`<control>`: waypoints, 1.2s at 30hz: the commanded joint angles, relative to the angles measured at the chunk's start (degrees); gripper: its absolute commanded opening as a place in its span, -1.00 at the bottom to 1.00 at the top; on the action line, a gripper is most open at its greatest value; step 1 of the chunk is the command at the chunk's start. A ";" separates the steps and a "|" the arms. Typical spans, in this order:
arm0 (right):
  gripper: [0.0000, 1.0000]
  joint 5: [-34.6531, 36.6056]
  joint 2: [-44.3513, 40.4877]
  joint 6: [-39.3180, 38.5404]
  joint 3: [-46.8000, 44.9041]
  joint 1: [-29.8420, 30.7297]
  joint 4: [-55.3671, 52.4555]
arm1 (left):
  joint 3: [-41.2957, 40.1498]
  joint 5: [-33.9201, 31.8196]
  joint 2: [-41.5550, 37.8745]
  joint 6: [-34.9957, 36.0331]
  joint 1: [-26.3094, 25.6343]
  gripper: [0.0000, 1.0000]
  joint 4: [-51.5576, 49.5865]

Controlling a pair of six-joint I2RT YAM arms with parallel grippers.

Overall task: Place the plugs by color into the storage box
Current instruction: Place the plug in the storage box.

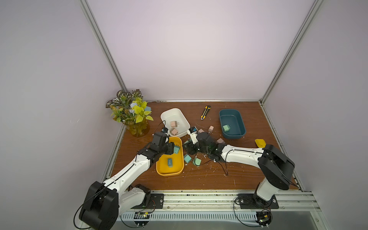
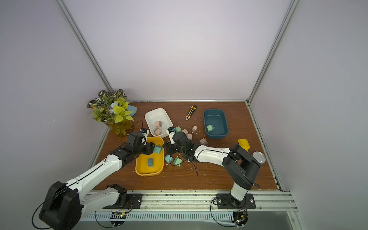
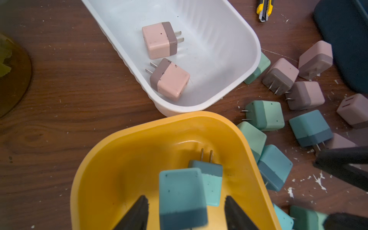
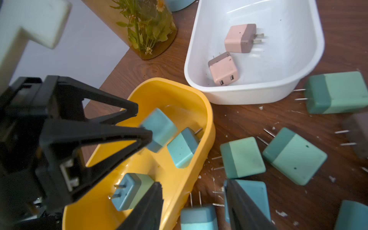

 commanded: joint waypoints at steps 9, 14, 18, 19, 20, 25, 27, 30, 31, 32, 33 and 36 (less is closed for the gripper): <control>0.13 -1.67 1.36 -0.57 3.47 1.71 -0.68 | -0.18 -0.38 -0.13 0.51 0.68 0.36 0.27; 0.13 -1.38 1.71 -0.72 3.81 1.79 -0.97 | -0.20 -0.37 -0.36 0.52 0.68 0.37 0.51; 0.13 -1.62 2.09 -0.92 4.82 1.88 -1.58 | -0.42 -0.48 -0.01 0.59 0.68 0.36 -0.10; 0.13 -1.67 2.14 -0.92 4.94 1.88 -1.74 | -0.60 -0.67 0.18 0.45 0.73 0.36 -0.43; 0.13 -1.70 1.99 -0.99 4.96 1.85 -1.72 | -0.68 -1.06 0.43 0.21 0.67 0.36 -0.93; 0.13 -1.34 1.72 -0.98 4.45 2.06 -1.57 | -1.26 -1.96 1.55 -0.70 0.67 0.36 -0.57; 0.13 -1.47 1.96 -1.01 4.59 2.04 -1.68 | -1.04 -1.93 2.98 -0.79 0.79 0.39 -0.44; 0.13 -1.73 1.81 -1.01 4.53 2.14 -1.50 | -0.58 -1.19 5.77 -1.23 0.95 0.39 -1.32; 0.13 -1.71 1.79 -1.01 4.45 2.20 -1.50 | -0.41 -0.73 6.49 -1.32 0.94 0.39 -1.67; 0.13 -1.56 1.57 -1.10 4.36 2.16 -1.50 | -0.11 -0.24 7.29 -1.31 0.95 0.37 -1.98; 0.13 -1.42 1.38 -1.27 4.22 2.23 -1.50 | -0.03 0.29 7.75 -1.30 0.95 0.35 -2.08; 0.13 -0.99 1.09 -1.86 4.22 2.21 -2.14 | -0.09 1.89 8.27 -1.51 0.95 0.22 -2.51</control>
